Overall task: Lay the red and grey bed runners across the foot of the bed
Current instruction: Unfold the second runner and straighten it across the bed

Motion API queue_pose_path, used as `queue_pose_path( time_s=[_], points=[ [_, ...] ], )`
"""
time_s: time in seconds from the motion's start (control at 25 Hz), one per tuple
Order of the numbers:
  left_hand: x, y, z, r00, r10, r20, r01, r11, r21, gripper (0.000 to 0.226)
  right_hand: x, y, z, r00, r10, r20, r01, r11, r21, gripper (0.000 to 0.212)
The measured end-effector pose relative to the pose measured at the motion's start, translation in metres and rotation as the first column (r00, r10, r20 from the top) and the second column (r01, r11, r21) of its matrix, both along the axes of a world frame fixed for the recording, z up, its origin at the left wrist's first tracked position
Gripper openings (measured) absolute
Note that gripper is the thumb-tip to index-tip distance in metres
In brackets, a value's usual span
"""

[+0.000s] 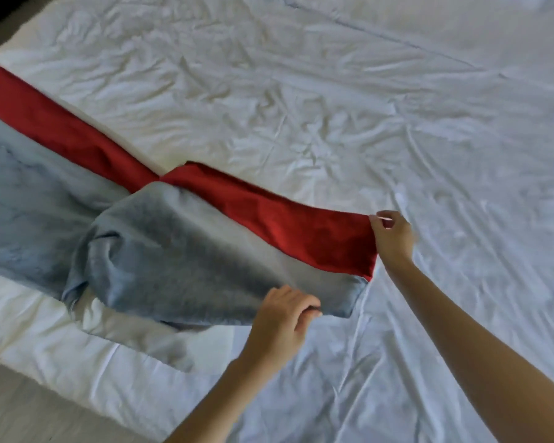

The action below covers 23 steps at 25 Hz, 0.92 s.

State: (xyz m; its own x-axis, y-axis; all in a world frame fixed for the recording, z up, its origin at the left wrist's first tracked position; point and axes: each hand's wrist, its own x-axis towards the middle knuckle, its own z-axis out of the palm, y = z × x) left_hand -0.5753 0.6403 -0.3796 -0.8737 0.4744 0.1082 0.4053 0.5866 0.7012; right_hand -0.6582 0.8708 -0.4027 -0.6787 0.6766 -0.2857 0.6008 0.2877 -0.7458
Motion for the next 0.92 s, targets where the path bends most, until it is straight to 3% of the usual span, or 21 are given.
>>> queue_pose_path(
  time_s=[0.16, 0.32, 0.44, 0.68, 0.92],
  points=[
    [0.039, 0.061, 0.005, 0.986, -0.129, 0.104, 0.125, 0.991, 0.046, 0.003, 0.080, 0.055, -0.009, 0.995, -0.058, 0.079, 0.075, 0.969, -0.235, 0.030],
    [0.078, 0.099, -0.003, 0.902, -0.355, 0.245, 0.367, 0.930, -0.004, 0.010, 0.141, 0.091, -0.022, 0.967, -0.240, 0.087, 0.252, 0.954, -0.164, 0.026],
    [0.116, 0.126, -0.010, 0.847, -0.430, 0.313, 0.448, 0.894, 0.015, 0.010, 0.175, 0.130, -0.022, 0.945, -0.317, 0.084, 0.323, 0.943, -0.077, 0.027],
    [0.191, 0.211, -0.025, 0.791, -0.452, 0.413, 0.463, 0.883, 0.079, 0.010, 0.225, 0.208, -0.014, 0.901, -0.434, -0.013, 0.434, 0.898, 0.066, 0.022],
    [0.215, 0.282, -0.050, 0.748, -0.310, 0.586, 0.298, 0.947, 0.120, 0.009, 0.271, 0.252, -0.029, 0.902, -0.432, -0.001, 0.431, 0.900, -0.058, 0.021]
  ],
)
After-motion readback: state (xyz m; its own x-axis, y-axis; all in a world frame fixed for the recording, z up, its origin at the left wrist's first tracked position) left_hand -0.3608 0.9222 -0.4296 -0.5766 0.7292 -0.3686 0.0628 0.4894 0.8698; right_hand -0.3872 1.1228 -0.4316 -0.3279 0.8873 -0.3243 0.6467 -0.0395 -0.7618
